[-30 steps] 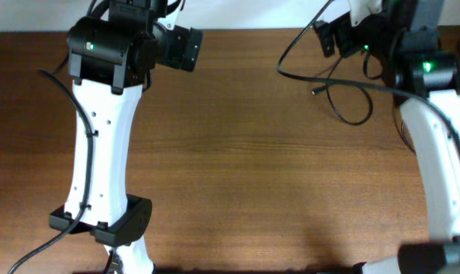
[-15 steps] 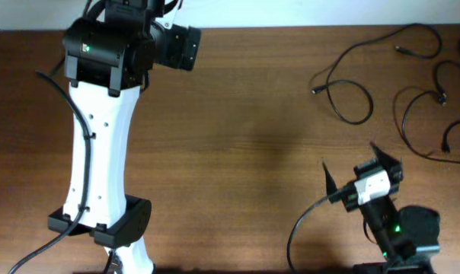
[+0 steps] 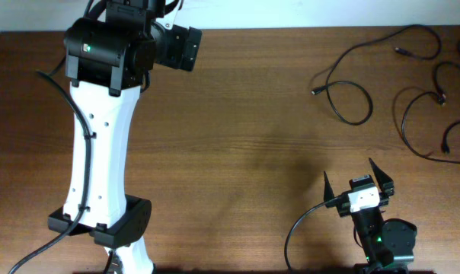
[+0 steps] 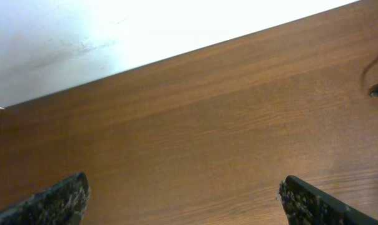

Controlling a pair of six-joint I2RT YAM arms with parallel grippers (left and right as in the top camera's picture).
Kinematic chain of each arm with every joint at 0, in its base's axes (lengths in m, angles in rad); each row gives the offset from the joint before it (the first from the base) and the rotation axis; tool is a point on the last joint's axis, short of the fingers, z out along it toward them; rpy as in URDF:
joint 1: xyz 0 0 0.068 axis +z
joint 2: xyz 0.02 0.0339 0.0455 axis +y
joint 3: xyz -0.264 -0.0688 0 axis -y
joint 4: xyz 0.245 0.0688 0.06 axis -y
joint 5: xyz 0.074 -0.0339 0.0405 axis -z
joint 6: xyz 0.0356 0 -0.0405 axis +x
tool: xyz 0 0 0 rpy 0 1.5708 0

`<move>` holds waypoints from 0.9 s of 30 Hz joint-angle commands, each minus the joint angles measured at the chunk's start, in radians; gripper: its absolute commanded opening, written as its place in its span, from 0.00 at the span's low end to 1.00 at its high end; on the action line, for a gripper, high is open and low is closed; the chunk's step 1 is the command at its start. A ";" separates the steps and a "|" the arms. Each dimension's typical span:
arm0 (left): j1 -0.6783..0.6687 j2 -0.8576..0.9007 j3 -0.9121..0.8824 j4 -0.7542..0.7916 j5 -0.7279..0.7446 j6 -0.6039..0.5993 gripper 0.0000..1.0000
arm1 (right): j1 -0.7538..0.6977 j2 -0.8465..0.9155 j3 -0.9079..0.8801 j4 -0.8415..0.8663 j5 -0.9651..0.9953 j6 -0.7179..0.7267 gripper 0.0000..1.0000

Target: Untangle cables

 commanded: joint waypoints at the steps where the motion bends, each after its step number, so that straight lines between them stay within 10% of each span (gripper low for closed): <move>1: 0.004 -0.013 0.008 -0.001 -0.007 -0.002 0.99 | -0.007 -0.006 -0.006 -0.008 0.025 0.038 0.99; 21: 0.004 -0.039 -0.002 0.071 -0.052 0.002 0.99 | -0.006 -0.005 -0.006 -0.008 0.026 0.038 0.99; 27: 0.003 -0.366 -0.541 0.423 -0.060 0.003 0.99 | -0.006 -0.005 -0.006 -0.008 0.026 0.038 0.99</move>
